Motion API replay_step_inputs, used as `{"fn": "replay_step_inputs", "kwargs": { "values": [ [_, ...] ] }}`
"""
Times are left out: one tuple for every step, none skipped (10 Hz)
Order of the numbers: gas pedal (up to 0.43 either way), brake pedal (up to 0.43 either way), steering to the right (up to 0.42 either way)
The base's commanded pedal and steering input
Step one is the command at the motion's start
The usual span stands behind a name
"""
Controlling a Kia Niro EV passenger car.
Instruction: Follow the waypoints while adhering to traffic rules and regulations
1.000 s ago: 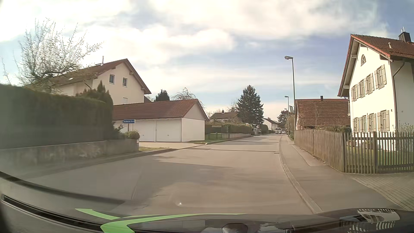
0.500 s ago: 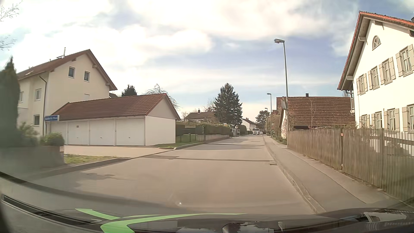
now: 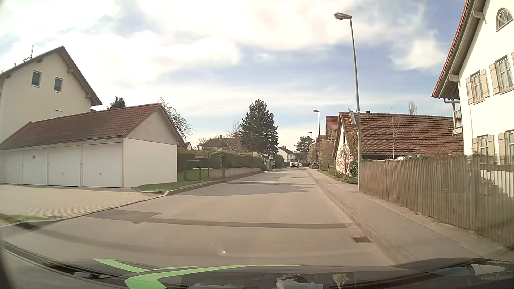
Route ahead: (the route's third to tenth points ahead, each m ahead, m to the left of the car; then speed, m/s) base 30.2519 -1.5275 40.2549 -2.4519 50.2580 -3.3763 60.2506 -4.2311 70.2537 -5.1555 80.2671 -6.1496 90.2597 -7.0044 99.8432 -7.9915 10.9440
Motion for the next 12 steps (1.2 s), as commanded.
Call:
{"fn": "replay_step_inputs", "kwargs": {
  "values": [
    [0.209, 0.0, 0.042],
    [0.209, 0.0, 0.036],
    [0.209, 0.0, 0.034],
    [0.209, 0.0, 0.03],
    [0.209, 0.0, 0.027],
    [0.209, 0.0, 0.022],
    [0.209, 0.0, 0.02],
    [0.209, 0.0, 0.02],
    [0.209, 0.0, 0.02],
    [0.209, 0.0, 0.02],
    [0.209, 0.0, 0.016],
    [0.209, 0.0, 0.014]
  ]
}}
